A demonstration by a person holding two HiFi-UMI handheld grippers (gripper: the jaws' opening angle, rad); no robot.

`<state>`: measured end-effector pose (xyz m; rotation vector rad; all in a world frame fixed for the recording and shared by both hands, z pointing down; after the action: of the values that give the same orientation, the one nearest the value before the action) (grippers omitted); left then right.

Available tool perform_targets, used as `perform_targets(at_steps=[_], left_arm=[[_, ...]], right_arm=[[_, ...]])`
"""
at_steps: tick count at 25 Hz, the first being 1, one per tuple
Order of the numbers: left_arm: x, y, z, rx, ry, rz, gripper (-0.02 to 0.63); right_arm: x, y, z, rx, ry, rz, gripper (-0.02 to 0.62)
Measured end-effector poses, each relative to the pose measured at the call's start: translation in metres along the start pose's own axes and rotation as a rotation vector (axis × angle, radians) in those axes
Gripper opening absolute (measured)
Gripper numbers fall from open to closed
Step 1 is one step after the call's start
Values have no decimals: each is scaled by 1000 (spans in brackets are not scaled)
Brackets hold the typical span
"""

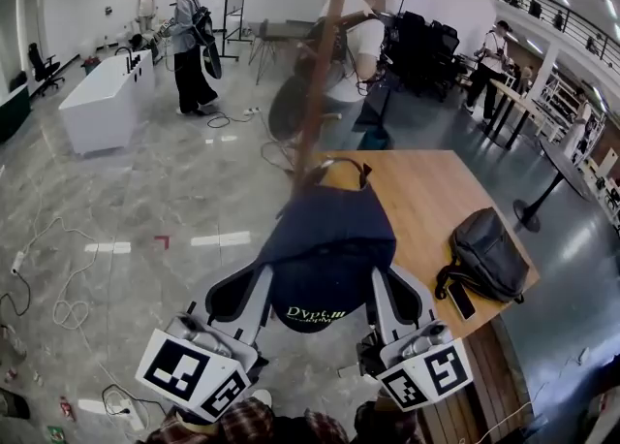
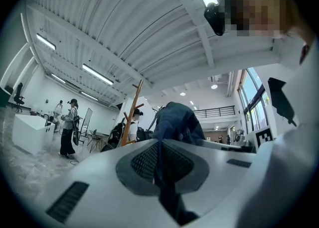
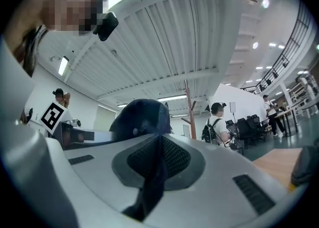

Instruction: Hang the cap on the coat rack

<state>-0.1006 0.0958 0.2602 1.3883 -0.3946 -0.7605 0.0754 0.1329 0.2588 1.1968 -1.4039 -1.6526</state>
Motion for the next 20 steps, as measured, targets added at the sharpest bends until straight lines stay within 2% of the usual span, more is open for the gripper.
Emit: perform_targets(at_steps=[5, 13, 20], left_arm=[[29, 14, 45, -28, 3, 33, 15], [90, 32, 103, -62, -24, 68, 15], [171, 16, 139, -49, -60, 30, 15]], right_arm=[[44, 28, -12, 20, 17, 39, 20], [117, 60, -56, 55, 8, 85, 20], [192, 50, -117, 34, -49, 63, 20]])
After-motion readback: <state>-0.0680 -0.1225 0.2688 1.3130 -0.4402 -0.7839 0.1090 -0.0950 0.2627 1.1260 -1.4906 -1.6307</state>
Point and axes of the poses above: the fingertips, and each gripper's own axes: x forward along the fingers, z to its left, y out of its underside, the point moved 4 cm from there along -x, backward along the fingers, and after that the axes turned 1 degree about -x, right-handed, at the moved point
